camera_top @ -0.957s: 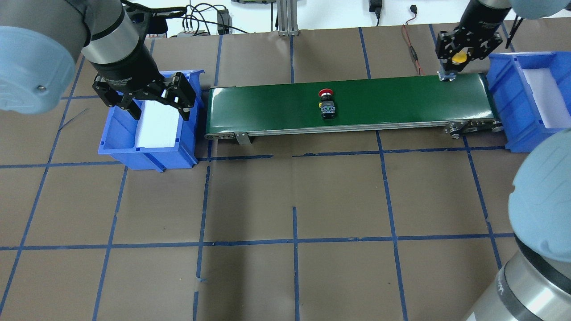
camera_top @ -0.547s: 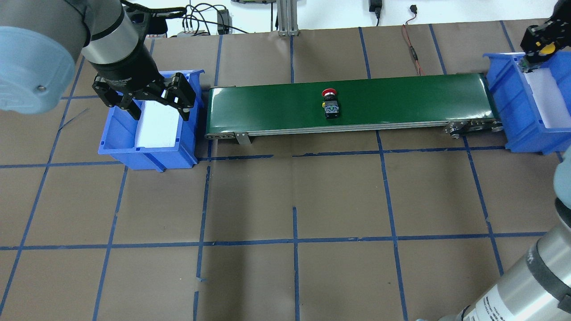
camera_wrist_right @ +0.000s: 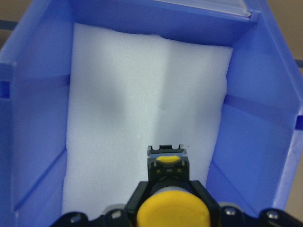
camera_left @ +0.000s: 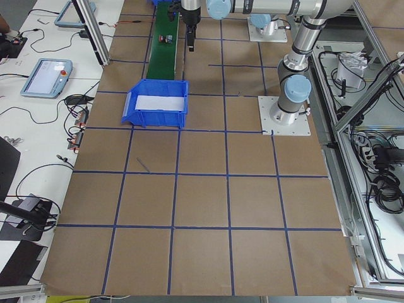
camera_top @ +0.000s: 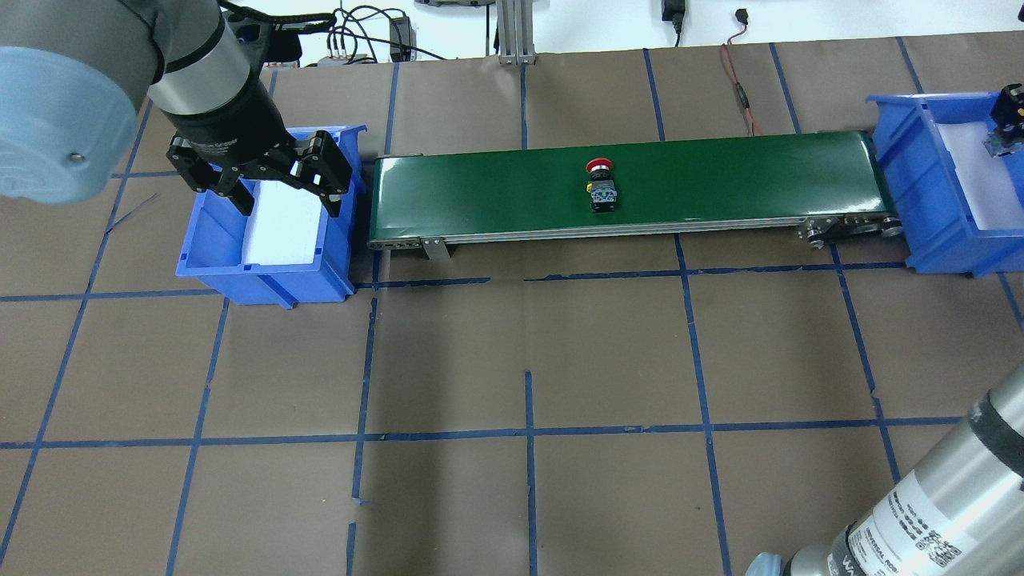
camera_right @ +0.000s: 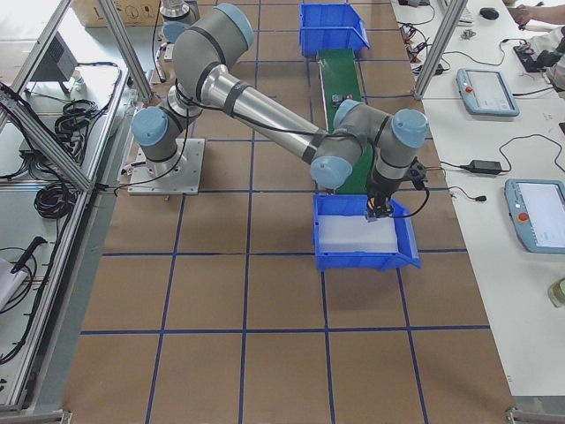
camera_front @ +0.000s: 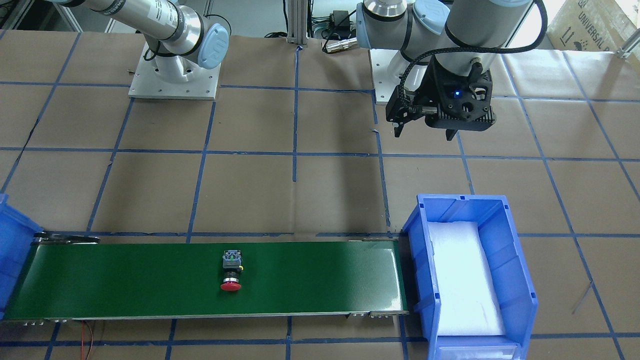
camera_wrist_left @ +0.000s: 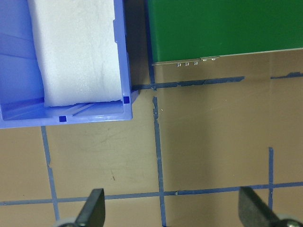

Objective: Transport two buttons from left to right
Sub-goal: 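Lower the yellow button into the right bin and open the right gripper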

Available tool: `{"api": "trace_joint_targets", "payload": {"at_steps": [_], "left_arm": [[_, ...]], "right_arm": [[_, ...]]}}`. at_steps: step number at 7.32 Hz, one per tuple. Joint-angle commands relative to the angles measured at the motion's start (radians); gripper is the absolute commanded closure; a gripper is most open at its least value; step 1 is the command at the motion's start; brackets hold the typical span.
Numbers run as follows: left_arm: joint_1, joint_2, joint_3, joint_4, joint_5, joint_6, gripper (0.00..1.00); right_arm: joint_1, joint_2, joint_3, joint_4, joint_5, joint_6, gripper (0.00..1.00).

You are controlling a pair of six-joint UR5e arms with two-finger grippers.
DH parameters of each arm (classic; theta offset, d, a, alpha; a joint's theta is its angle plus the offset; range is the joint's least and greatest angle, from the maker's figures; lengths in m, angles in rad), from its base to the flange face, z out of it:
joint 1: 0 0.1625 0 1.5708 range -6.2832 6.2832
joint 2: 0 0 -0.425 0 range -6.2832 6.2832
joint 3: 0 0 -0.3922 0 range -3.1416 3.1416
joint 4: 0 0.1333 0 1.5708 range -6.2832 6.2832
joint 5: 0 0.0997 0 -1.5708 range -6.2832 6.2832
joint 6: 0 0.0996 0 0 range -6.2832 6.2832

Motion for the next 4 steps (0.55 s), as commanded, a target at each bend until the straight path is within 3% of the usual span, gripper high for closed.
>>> {"api": "trace_joint_targets", "payload": {"at_steps": [1,3,4], "left_arm": [[0.001,-0.002,0.001,0.001,-0.002,-0.001,0.00],[0.001,-0.004,-0.002,0.001,-0.002,-0.012,0.00],[0.001,-0.002,-0.004,0.004,-0.002,-0.009,0.00]], "right_arm": [[-0.010,0.050,0.004,0.030,0.003,0.003,0.82],[-0.015,0.062,0.002,0.066,0.003,0.025,0.70],[-0.014,0.064,-0.012,0.067,0.005,0.026,0.44]]}}
